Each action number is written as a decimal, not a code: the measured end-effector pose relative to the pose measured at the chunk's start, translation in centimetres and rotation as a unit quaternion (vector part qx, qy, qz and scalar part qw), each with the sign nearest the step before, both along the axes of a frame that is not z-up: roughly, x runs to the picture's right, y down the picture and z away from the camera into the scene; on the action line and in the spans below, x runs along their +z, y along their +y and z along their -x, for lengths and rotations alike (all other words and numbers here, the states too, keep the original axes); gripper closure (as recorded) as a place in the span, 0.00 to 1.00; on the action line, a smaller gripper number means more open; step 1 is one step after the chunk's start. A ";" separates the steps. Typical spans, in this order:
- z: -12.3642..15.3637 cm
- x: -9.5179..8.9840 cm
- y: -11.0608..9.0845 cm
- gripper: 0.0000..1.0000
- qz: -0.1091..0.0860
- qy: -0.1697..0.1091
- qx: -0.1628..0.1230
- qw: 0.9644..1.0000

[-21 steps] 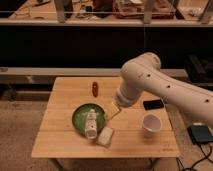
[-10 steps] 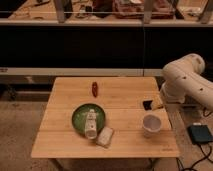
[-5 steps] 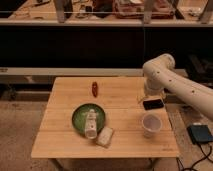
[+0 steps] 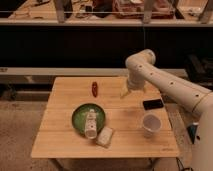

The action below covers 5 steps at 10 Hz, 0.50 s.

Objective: Move the arm in a circular motion

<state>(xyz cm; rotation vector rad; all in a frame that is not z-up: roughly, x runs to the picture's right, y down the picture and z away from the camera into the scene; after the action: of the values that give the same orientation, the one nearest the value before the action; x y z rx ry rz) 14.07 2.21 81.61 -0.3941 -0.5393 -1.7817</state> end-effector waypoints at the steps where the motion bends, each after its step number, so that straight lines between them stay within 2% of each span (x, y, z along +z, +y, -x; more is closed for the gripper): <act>1: 3.5 -0.5 -0.2 0.20 0.000 -0.030 -0.008 1.000; 3: 8.3 -2.2 0.1 0.20 0.002 -0.075 -0.019 0.997; 4: 10.9 -3.7 0.3 0.20 0.003 -0.102 -0.028 0.994; 5: 13.6 -6.0 0.9 0.20 0.006 -0.135 -0.041 0.990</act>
<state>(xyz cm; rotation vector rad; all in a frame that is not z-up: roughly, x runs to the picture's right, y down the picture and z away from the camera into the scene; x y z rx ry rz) 0.51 3.14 75.61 -0.1845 -0.7334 -1.9257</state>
